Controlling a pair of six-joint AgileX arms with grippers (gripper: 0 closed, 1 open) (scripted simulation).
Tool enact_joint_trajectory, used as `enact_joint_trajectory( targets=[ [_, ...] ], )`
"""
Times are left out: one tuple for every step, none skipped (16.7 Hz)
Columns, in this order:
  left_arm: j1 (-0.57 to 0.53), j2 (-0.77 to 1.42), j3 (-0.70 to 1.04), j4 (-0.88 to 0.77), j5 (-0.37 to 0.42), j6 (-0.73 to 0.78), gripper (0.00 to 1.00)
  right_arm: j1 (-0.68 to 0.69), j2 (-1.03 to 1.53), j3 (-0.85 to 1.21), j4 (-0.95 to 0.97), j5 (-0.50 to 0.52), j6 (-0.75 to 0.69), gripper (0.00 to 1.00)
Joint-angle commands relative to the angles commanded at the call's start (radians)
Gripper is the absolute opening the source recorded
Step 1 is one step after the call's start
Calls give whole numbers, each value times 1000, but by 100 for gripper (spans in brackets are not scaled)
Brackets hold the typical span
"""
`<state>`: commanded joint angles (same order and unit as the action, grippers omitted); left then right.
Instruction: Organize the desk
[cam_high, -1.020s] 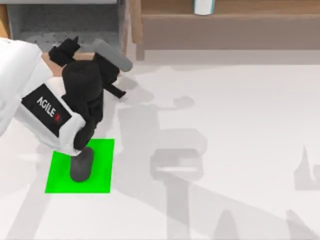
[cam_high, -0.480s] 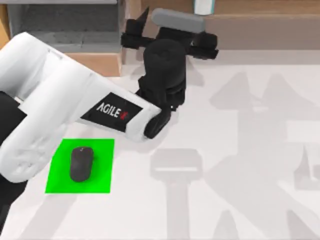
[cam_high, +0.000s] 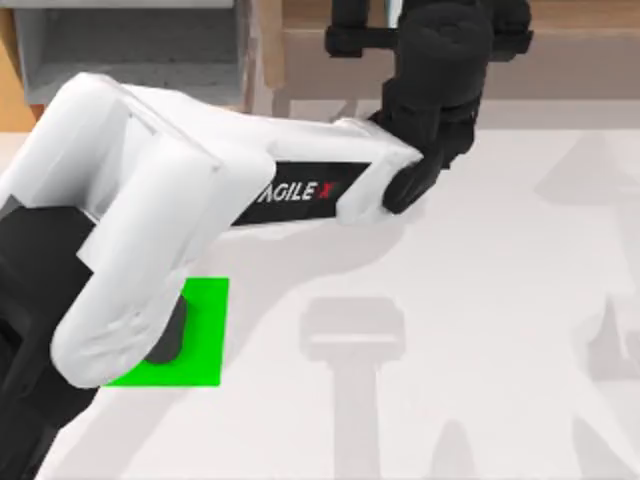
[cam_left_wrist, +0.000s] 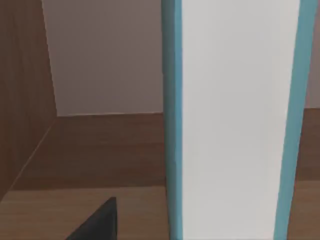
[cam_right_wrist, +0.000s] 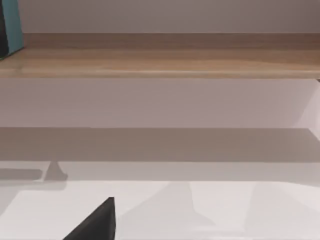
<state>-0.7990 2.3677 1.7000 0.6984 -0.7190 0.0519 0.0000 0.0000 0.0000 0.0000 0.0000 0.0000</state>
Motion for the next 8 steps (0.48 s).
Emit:
enact_joint_trajectory(
  targets=[
    [4, 0, 31, -35, -4, -14, 100, 0, 0, 0, 0, 0, 0, 100],
    [10, -1, 56, -63, -7, -26, 100, 0, 0, 0, 0, 0, 0, 100],
    [17, -4, 74, -84, -10, -34, 100, 0, 0, 0, 0, 0, 0, 100],
    [22, -5, 83, -94, -11, -38, 100, 0, 0, 0, 0, 0, 0, 100],
    [24, -6, 86, -97, -11, -39, 100, 0, 0, 0, 0, 0, 0, 100],
    [24, -6, 86, -97, -11, -39, 100, 0, 0, 0, 0, 0, 0, 100],
    [24, -6, 86, -97, -11, -39, 100, 0, 0, 0, 0, 0, 0, 100],
    [24, -6, 86, -97, -11, -39, 100, 0, 0, 0, 0, 0, 0, 100]
  ],
)
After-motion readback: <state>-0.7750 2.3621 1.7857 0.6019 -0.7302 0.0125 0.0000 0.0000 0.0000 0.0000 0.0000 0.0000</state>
